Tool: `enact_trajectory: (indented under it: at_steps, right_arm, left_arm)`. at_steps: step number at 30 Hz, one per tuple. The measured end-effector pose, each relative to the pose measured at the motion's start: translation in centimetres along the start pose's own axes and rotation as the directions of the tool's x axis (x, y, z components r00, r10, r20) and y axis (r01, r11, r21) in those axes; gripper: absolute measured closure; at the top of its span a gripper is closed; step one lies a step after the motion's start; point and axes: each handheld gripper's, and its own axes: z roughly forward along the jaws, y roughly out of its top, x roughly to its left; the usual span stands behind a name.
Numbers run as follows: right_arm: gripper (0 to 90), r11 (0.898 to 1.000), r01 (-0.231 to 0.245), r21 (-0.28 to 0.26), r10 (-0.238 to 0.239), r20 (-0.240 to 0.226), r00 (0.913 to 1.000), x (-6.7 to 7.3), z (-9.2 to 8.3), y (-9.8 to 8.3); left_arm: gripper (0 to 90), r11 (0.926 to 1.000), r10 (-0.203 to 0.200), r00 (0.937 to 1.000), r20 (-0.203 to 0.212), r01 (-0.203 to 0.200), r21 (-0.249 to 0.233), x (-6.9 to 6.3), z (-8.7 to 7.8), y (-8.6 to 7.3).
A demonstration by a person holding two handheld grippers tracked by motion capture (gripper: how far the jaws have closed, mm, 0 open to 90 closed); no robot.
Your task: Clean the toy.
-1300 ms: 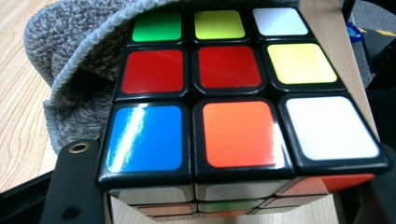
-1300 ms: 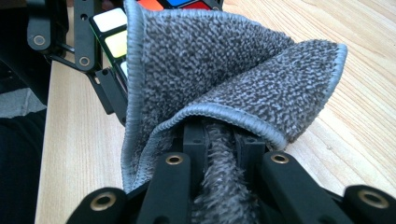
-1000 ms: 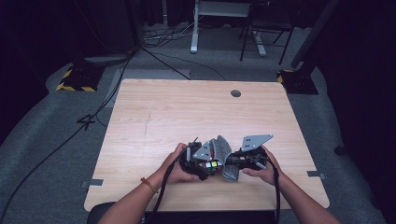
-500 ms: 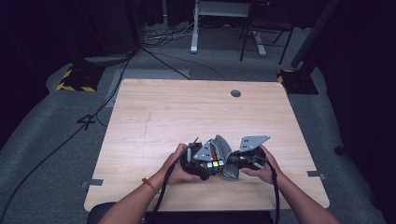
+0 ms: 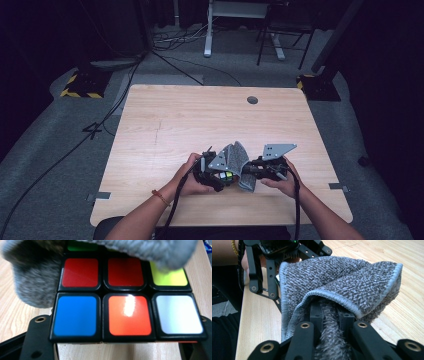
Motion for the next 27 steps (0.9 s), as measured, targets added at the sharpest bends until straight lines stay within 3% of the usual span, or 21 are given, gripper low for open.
enact_trajectory:
  at_steps: [5, 7, 9, 11, 16, 20, 24, 27]
  right_arm:
    - [78.8, 0.999, 0.024, 0.047, -0.024, 0.012, 0.9996, -0.1, 0.4, -0.2]
    - [78.8, 0.998, 0.012, 0.061, -0.012, 0.002, 0.9999, -0.3, 0.7, -0.4]
    - [78.8, 0.998, 0.01, 0.066, -0.009, -0.002, 1.0, -0.4, 0.8, -0.5]
    - [78.8, 0.997, 0.018, 0.077, -0.019, 0.0, 0.9998, -0.2, 0.9, -0.4]
    - [78.8, 0.998, 0.018, 0.055, -0.017, -0.012, 0.9998, 0.2, 0.6, -0.1]
    - [78.8, 0.998, 0.045, 0.049, -0.046, 0.004, 0.9989, 0.6, 0.3, 0.4]
    - [78.9, 0.996, 0.01, 0.092, -0.013, 0.024, 0.9996, -0.1, 0.8, -0.3]
    - [78.8, 0.994, -0.003, 0.106, 0.001, 0.019, 0.9998, -0.3, 1.1, -0.5]
  left_arm:
    - [32.0, 0.9988, -0.041, 0.9987, 0.03, 0.041, -0.028, 0.4, 0.1, -0.2]
    - [32.2, 0.9994, -0.031, 0.9987, 0.041, 0.032, -0.013, 0.2, 0.4, -0.3]
    - [32.4, 0.9999, -0.005, 0.9996, 0.029, 0.005, 0.014, 0.0, 0.7, -0.3]
    - [32.5, 0.9994, -0.004, 0.9998, 0.021, 0.004, 0.034, -0.2, 1.0, -0.2]
    - [32.8, 0.9991, 0.012, 0.9999, 0.012, -0.013, 0.039, -0.3, 1.0, -0.1]
    - [33.0, 0.9995, 0.03, 0.9995, -0.002, -0.03, 0.005, -0.5, 0.1, 0.3]
    - [33.1, 0.9986, 0.028, 0.9995, -0.016, -0.029, -0.044, -0.4, -1.0, 0.8]
    - [33.1, 0.9983, 0.022, 0.9994, -0.025, -0.024, -0.054, -0.4, -1.5, 0.8]
